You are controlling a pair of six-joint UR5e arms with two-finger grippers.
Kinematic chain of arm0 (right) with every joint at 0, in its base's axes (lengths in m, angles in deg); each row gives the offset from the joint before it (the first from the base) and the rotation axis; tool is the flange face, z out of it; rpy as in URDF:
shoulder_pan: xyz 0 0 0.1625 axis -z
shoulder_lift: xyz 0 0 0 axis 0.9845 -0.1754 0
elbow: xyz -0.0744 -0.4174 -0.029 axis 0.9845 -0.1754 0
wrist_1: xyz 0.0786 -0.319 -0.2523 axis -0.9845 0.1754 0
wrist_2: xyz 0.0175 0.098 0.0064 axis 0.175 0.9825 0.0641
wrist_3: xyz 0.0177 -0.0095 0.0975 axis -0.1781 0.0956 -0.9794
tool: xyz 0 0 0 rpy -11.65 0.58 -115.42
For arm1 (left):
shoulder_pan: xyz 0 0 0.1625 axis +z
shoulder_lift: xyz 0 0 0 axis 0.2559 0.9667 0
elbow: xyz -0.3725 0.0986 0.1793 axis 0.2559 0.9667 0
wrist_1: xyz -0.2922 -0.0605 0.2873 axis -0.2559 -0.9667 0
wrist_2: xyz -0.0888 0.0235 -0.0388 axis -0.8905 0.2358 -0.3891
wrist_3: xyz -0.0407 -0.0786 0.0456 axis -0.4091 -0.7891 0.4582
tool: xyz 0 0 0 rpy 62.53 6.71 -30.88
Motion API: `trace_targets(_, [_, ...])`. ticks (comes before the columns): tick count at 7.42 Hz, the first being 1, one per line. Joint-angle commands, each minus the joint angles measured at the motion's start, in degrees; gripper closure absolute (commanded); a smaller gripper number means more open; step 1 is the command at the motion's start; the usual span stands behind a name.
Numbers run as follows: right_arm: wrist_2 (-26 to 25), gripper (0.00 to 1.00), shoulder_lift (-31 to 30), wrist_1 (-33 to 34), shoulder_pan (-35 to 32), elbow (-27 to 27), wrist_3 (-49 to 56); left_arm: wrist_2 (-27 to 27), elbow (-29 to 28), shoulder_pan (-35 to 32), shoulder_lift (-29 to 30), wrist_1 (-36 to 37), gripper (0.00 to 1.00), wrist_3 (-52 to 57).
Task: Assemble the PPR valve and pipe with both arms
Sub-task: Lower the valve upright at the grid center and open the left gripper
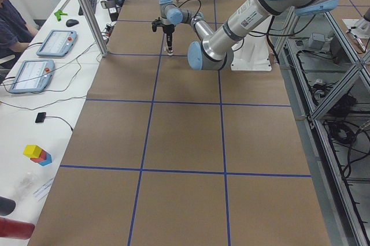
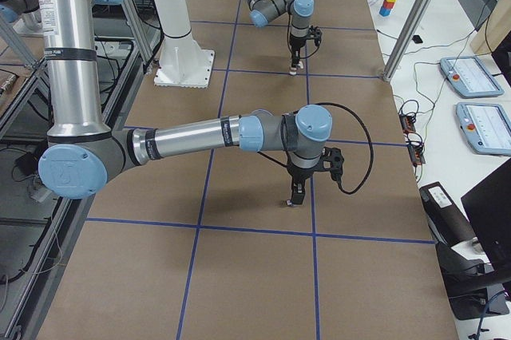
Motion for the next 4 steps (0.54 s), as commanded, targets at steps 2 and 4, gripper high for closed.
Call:
trace_targets(2, [0.0, 0.0, 0.0, 0.0, 0.0, -0.14, 0.0, -0.07, 0.03, 0.22, -0.46, -0.68, 1.0, 0.05])
trace_targets(4, [0.0, 0.0, 0.0, 0.0, 0.0, -0.23, 0.0, -0.07, 0.03, 0.31, -0.46, -0.86, 1.0, 0.05])
